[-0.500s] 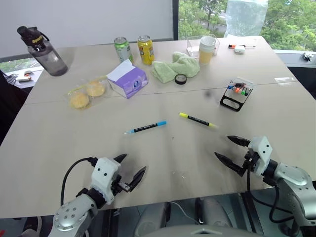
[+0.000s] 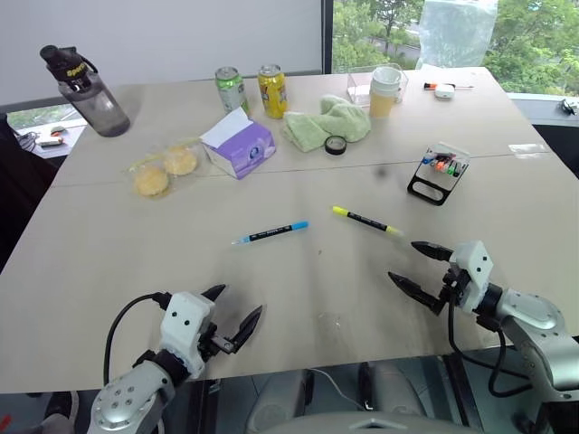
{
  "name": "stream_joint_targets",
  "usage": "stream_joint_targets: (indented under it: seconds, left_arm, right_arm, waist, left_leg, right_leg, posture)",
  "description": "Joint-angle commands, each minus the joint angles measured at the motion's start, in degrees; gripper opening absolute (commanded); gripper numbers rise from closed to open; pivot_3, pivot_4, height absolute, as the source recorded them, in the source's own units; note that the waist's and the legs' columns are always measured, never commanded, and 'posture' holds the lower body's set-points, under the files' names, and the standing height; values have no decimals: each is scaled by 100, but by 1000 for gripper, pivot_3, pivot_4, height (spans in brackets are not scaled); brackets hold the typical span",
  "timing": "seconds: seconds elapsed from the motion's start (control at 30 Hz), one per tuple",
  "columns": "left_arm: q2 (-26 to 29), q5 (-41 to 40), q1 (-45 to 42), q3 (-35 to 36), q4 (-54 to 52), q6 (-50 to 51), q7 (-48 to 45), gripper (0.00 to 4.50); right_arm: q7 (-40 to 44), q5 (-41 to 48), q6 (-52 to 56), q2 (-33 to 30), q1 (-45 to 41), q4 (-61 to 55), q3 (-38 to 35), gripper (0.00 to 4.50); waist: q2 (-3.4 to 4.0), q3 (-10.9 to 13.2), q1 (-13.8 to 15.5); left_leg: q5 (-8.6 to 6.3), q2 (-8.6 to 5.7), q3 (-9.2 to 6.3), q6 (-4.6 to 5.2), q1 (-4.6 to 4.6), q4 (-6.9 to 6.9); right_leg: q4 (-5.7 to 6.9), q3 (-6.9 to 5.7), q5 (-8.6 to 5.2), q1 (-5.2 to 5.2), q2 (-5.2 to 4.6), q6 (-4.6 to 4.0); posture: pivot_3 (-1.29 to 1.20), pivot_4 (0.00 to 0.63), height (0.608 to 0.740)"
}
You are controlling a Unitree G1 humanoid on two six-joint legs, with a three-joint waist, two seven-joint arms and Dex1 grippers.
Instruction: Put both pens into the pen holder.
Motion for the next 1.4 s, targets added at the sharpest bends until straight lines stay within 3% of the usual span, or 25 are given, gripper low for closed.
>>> stream_joint_targets:
  seconds: [0.03, 0.3, 0.4, 0.53, 0.73, 0.97, 1.03, 1.17, 1.23, 1.33, 1.37, 1.4]
  left_arm:
    - [-12, -28, -37, 28, -190, -64, 35, 4462]
    - [-30, -60, -144, 45, -213, -61, 59, 4462]
    - [15, -448, -234, 221, -330, -71, -135, 4462]
    - [482, -1460, -263, 554, -611, 321, -802, 4462]
    - [1481, -2751, -312, 1430, -858, 1002, -1518, 4462]
    - [1950, -3502, -461, 2080, -1139, 1311, -1660, 4462]
    - [2009, -3364, -356, 2164, -1183, 1285, -1733, 4500]
    - [1981, -3094, -195, 2118, -1135, 1209, -1766, 4500]
    - [1930, -3008, -188, 2031, -1119, 1164, -1771, 4500]
    - [1870, -2903, -261, 1905, -1077, 1130, -1762, 4500]
    - [1843, -2893, -307, 1867, -1058, 1126, -1744, 4500]
    - [1806, -2897, -378, 1814, -1036, 1131, -1704, 4500]
  right_arm:
    - [2, 102, 1, -6, -28, -178, -42, 4500]
    - [-49, 93, 39, 40, -206, -130, 5, 4500]
    - [-189, 75, 370, 75, -693, -145, 141, 4500]
    - [-224, -62, 1078, 6, -1581, -73, 575, 4500]
    - [-340, -989, 1775, 6, -3292, 898, 1538, 4500]
    - [-28, -1459, 2500, 186, -4308, 2122, 2283, 4500]
    - [22, -1501, 2637, 194, -4370, 2253, 2338, 3966]
    - [25, -1452, 2735, 298, -4396, 2239, 2275, 2337]
    - [24, -1440, 2770, 333, -4365, 2152, 2272, 1750]
    - [2, -1418, 2800, 373, -4293, 1992, 2241, 358]
    - [-15, -1408, 2773, 390, -4269, 1944, 2215, 35]
    - [-38, -1391, 2727, 410, -4249, 1897, 2173, 35]
  waist:
    - [0, 0, -2]
    - [0, 0, -4]
    - [2, 1, -27]
    - [1, 2, -36]
    - [1, 7, -74]
    - [4, 10, -146]
    - [8, 10, -155]
    - [8, 10, -158]
    - [8, 9, -158]
    - [8, 9, -158]
    - [8, 9, -158]
    - [8, 9, -158]
  left_leg:
    - [0, 0, 0, 0, 0, 0]
    - [0, 0, 1, 0, 1, 0]
    - [0, 0, 3, 0, 2, 0]
    - [1, 2, 1, -1, 1, 3]
    - [1, 0, 6, -2, -4, 5]
    - [1, -1, 7, -2, -17, 4]
    - [1, -1, 6, -2, -23, 3]
    - [1, 0, 16, -2, -22, -2]
    - [1, 0, 16, -2, -22, -1]
    - [2, 0, 17, -2, -19, 0]
    - [2, 0, 16, -2, -19, 0]
    - [2, 0, 16, -2, -19, 0]
  right_leg:
    - [0, 0, 0, 0, 0, 0]
    - [0, 1, 0, 0, 1, 0]
    - [2, 3, 1, -1, 1, 0]
    - [7, 0, 4, -3, 2, -5]
    - [15, -6, 4, -16, 2, -7]
    - [16, -1, 4, -31, 0, -9]
    - [12, 2, 5, -35, 0, -9]
    - [16, 8, 5, -43, 1, -9]
    - [17, 9, 5, -42, 1, -9]
    - [25, 11, 6, -42, 1, -11]
    - [26, 12, 6, -42, 2, -11]
    - [28, 12, 6, -42, 1, -11]
  posture:
    - [0, 150, 740]
    - [0, 150, 740]
    - [0, 150, 740]
    - [0, 150, 740]
    - [0, 150, 740]
    - [0, 150, 740]
    - [0, 150, 740]
    - [0, 150, 740]
    - [0, 150, 740]
    - [0, 150, 740]
    - [0, 150, 740]
    - [0, 150, 740]
